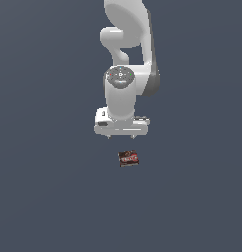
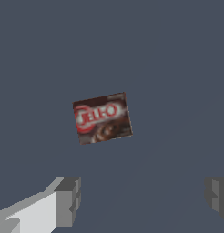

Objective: Pick up the object and move it to a goal position.

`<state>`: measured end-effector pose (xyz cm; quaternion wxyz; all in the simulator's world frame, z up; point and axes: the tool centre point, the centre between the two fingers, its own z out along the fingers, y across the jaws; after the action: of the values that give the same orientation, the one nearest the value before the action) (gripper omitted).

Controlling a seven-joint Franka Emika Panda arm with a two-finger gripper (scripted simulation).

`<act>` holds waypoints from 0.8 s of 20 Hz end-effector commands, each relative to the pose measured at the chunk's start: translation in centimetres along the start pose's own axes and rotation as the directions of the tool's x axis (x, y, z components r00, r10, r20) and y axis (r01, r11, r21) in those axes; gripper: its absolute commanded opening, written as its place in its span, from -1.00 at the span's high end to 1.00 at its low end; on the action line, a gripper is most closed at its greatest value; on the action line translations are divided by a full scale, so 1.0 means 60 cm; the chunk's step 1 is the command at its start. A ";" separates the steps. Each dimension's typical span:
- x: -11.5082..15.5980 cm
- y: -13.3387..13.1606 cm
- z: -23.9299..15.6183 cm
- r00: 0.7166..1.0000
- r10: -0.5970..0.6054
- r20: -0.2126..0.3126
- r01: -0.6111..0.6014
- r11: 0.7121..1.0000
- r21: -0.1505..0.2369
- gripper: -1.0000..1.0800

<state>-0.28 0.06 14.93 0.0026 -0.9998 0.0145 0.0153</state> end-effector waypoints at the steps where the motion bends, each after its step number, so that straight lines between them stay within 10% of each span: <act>1: 0.000 0.000 0.000 1.000 0.000 0.000 0.000 1.000 0.000 -0.92; 16: 0.015 -0.040 -0.012 0.998 -0.055 -0.022 0.055 0.998 -0.011 -0.92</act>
<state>0.70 2.46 15.71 -0.0025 -0.9999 -0.0162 0.0042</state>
